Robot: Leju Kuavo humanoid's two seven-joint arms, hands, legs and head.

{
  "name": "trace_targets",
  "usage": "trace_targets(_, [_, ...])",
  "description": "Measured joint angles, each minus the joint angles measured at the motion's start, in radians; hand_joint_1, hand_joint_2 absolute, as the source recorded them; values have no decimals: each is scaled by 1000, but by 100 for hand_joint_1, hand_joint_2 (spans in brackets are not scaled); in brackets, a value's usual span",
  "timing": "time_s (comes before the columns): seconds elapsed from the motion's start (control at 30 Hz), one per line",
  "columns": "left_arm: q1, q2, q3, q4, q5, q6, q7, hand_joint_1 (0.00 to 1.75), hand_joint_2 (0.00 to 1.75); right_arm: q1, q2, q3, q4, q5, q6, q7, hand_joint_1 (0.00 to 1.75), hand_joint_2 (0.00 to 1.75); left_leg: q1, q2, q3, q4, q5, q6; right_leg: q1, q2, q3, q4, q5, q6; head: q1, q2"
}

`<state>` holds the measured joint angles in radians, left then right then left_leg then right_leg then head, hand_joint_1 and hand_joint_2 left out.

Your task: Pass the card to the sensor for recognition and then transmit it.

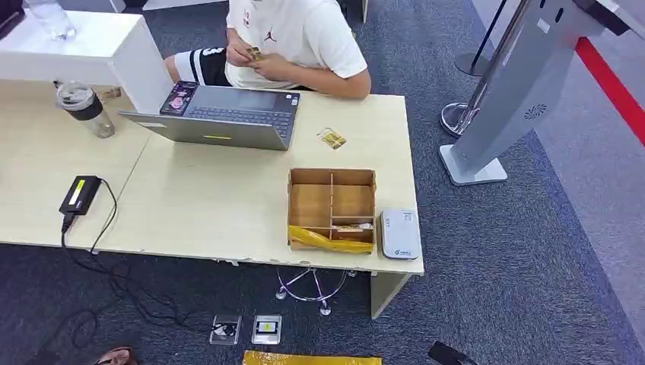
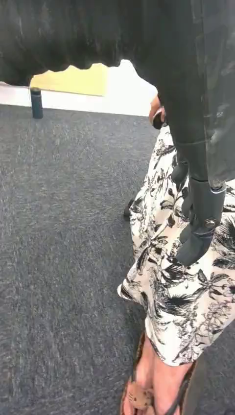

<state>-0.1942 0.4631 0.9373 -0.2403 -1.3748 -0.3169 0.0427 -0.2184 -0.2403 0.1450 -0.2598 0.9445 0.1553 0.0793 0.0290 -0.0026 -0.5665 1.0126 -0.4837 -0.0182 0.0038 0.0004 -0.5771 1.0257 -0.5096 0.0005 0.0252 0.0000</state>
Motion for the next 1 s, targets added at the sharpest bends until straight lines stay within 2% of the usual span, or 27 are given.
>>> trace_targets(0.13, [0, 6, 0, 0, 12, -26, 0, 0, 175, 5, 0, 0, 0, -5, -2, 1, 0, 175, 0, 0, 0, 0, 0, 0, 0, 0, 0, 0, 0, 0, 0, 0])
trace_targets(0.3, [0, 10, 0, 0, 34, 48, -19, 0, 175, 20, 1, -2, 1, -33, -24, -8, 0, 175, 0, 0, 0, 0, 0, 0, 0, 0, 0, 0, 0, 0, 0, 0])
trace_targets(0.5, [0, 9, 2, 0, 43, 85, -25, 0, 175, 32, 3, -10, 6, -78, -41, -13, 0, 175, 0, 0, 0, 0, 0, 0, 0, 0, 0, 0, 0, 0, 0, 0])
trace_targets(0.57, [0, 8, 3, 0, 46, 128, -19, 0, 175, 35, 7, -35, 8, -157, -40, -16, 0, 175, 0, 0, 0, 0, 0, 0, 0, 0, 0, 0, 0, 0, 0, 0])
trace_targets(0.63, [0, 2, 5, 0, 58, 222, 20, 0, 175, 39, 18, -67, 8, -222, -52, -18, 0, 175, 0, 0, 0, 0, 0, 0, 0, 0, 0, 0, 0, 0, 0, 0])
trace_targets(0.7, [0, -13, 19, 0, 100, 338, 58, 0, 175, 42, 33, -90, 8, -243, -119, -8, 0, 175, 0, 0, 0, 0, 0, 0, 0, 0, 0, 0, 0, 0, 0, 0])
trace_targets(0.73, [-1, -21, 30, 0, 147, 390, 57, 0, 175, 44, 40, -104, 8, -259, -172, -1, 0, 175, 0, 0, 1, 0, 0, 0, 0, 0, 0, 0, 0, 0, -1, 0])
trace_targets(0.77, [-4, -30, 48, 0, 214, 429, 42, 0, 175, 49, 47, -120, 9, -280, -224, -1, 0, 175, 0, 0, 0, 0, 0, 0, 0, 0, 0, 0, 0, 0, 0, 0])
trace_targets(0.83, [-6, -47, 90, 0, 326, 455, 4, 0, 175, 60, 56, -157, 10, -323, -302, -19, 0, 175, 0, 0, 0, 0, 0, 0, 0, 0, 0, 0, 0, 0, 0, 0])
trace_targets(0.9, [-12, -63, 145, 0, 486, 398, 8, 0, 175, 72, 64, -196, 14, -354, -322, -40, 0, 175, 0, 0, 0, 0, 0, 0, 0, 0, 0, 0, 0, 0, 0, 0])
trace_targets(0.97, [-22, -74, 206, 3, 716, 255, 93, 0, 175, 80, 70, -222, 15, -375, -311, -47, 0, 175, -1, 0, 0, 0, 0, 0, -1, 0, 0, 0, 0, 0, -1, 0])
trace_targets(1.0, [-26, -78, 242, 5, 819, 153, 148, 0, 175, 82, 72, -237, 16, -385, -308, -47, 0, 175, -1, 0, 0, 0, 0, 0, -1, 0, 0, 0, 0, 0, 0, 0])
